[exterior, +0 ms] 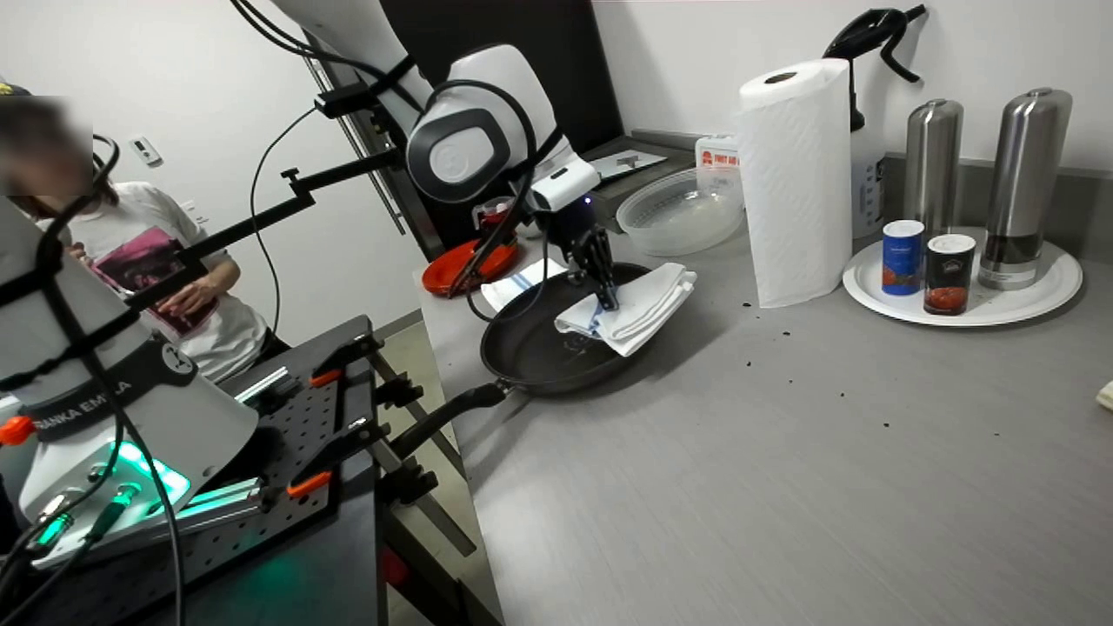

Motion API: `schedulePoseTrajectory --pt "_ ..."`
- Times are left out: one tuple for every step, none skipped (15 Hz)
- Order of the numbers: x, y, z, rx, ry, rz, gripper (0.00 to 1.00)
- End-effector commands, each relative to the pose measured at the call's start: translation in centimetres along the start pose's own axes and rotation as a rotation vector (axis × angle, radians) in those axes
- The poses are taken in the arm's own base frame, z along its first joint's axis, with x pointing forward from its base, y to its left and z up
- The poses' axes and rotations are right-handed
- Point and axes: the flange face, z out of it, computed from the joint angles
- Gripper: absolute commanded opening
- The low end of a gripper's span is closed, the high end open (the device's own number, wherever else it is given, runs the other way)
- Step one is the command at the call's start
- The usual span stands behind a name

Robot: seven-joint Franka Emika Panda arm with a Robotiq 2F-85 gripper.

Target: Pick the cloth and wipe the pan with it

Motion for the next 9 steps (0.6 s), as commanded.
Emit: schedulePoseTrajectory --pt "1.2 -0.3 1.8 -0.023 0.036 -0.014 0.02" --pt "1.4 -0.3 2.4 -0.029 0.037 -0.011 0.02" --pt "1.4 -0.3 3.0 -0.038 0.034 -0.011 0.02" --pt "1.5 -0.3 3.5 -0.046 0.034 -0.011 0.02" --pt "1.5 -0.3 4.0 -0.052 0.031 -0.011 0.02" --pt "1.4 -0.3 4.4 -0.057 0.028 -0.013 0.02" --pt "1.4 -0.3 4.7 -0.059 0.027 -0.012 0.02" --pt "1.4 -0.4 5.0 -0.062 0.026 -0.012 0.02" --pt "1.4 -0.5 5.3 -0.063 0.033 -0.010 0.02"
